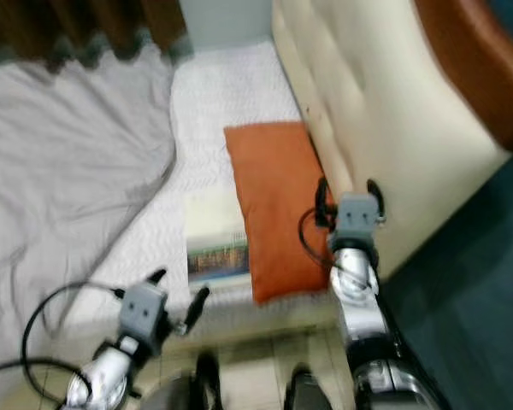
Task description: Clean up the room
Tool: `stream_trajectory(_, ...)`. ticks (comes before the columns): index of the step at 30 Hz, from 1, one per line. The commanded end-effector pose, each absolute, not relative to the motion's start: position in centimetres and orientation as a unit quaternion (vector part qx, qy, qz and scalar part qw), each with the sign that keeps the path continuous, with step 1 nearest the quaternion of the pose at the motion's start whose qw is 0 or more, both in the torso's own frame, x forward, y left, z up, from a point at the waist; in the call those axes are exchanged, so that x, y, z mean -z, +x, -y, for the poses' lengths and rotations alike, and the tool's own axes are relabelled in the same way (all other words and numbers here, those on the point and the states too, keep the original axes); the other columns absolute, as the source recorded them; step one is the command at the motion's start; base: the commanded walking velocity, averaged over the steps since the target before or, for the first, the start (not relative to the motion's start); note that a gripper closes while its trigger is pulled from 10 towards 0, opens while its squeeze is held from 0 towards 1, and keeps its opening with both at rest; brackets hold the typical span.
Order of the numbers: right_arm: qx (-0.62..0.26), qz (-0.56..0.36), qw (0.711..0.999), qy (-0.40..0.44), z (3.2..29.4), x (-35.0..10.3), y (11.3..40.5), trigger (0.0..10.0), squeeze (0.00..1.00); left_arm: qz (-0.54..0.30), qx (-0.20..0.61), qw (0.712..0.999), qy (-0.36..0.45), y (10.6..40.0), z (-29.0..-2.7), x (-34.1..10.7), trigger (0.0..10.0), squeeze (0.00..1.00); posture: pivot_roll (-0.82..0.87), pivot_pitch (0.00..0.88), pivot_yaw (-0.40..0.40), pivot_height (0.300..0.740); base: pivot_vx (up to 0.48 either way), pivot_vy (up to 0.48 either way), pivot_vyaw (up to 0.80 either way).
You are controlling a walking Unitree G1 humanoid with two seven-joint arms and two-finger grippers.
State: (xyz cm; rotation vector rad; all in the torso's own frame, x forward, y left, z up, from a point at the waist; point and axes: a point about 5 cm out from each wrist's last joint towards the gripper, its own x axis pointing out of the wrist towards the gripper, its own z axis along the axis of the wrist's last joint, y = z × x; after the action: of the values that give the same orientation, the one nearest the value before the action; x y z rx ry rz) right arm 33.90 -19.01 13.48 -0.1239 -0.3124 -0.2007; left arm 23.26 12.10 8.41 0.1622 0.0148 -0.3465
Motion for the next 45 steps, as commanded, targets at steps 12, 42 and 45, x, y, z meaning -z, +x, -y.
stream_trajectory(12, 0.065, 0.03, 0.995, -0.069, 21.3, -7.0, 23.8, 10.0, 0.0, -0.031, 0.12, 0.991, 0.052, 26.7, -14.9, -7.2, 10.0, 0.0, -0.14, 0.0, 0.062, 0.74, 0.0, 0.038, 0.0)
stream_trajectory(42, 0.05, -0.004, 0.998, -0.039, 21.8, -5.8, 22.0, 10.0, 0.0, 0.008, 0.125, 0.992, -0.001, 25.8, -15.4, -6.6, 10.0, 0.0, -0.13, 0.005, 0.057, 0.74, 0.0, 0.464, 0.0)
stream_trajectory(45, 0.048, -0.007, 0.998, -0.038, 21.5, -5.6, 22.4, 10.0, 0.0, -0.006, 0.12, 0.992, -0.02, 26.2, -15.4, -6.2, 10.0, 0.0, -0.12, 0.002, 0.058, 0.74, 0.0, 0.48, 0.0)
